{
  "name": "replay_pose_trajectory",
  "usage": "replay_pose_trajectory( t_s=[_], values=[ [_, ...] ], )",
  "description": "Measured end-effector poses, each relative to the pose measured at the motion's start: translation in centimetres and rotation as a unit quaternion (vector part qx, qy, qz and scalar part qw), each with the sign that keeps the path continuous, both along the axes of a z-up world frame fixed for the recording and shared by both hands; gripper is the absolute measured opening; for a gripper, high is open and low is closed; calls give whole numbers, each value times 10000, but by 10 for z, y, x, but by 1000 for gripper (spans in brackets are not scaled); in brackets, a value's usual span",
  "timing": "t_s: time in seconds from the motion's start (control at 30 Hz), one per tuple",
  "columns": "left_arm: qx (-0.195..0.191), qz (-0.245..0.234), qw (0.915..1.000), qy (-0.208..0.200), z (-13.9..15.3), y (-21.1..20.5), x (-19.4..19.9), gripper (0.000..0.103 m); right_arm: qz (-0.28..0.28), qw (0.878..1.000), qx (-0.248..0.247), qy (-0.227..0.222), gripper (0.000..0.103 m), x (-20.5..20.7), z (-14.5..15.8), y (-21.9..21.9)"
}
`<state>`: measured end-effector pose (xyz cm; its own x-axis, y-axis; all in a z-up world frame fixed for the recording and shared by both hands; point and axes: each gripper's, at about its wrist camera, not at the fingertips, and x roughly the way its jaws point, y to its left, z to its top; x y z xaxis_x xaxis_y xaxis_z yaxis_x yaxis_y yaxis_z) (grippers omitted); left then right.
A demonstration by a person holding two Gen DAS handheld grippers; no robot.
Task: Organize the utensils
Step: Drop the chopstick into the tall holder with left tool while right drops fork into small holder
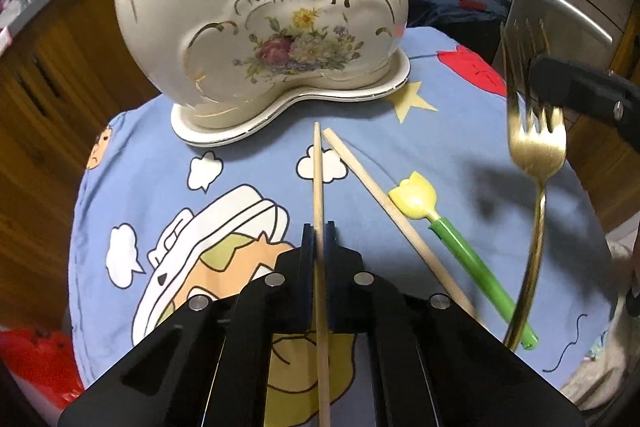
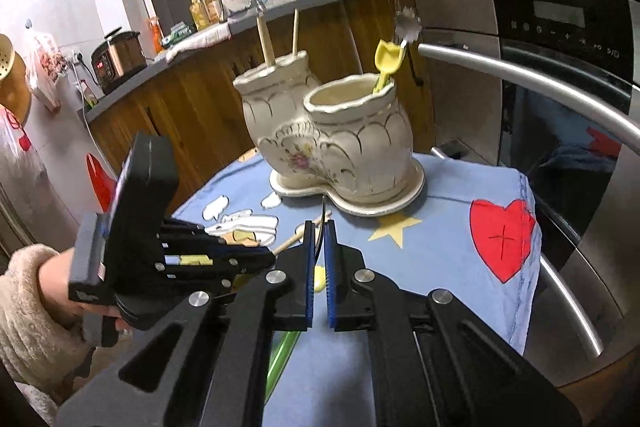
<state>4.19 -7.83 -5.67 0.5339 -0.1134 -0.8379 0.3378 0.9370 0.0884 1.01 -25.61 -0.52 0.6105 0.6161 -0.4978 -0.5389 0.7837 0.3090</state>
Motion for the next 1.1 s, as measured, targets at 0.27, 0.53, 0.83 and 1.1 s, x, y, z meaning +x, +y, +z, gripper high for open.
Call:
replay_pose_trajectory(
  t_s=[0.27,0.53,0.83,1.1],
  values=[
    [-674,-55,9925,-1021,34,32,-37,5,-480,9968,167,-620,2,-12,29,-8],
    [-1523,54,9687,-1960,88,63,-53,5,-975,9858,-37,-1368,2,-15,69,1],
    [-2073,342,9367,-2800,141,80,-8,5,-2074,9545,354,-2116,2,17,124,-7],
    [-2265,593,9152,-3280,177,76,51,5,-2556,9329,531,-2483,2,47,141,-17]
  ],
)
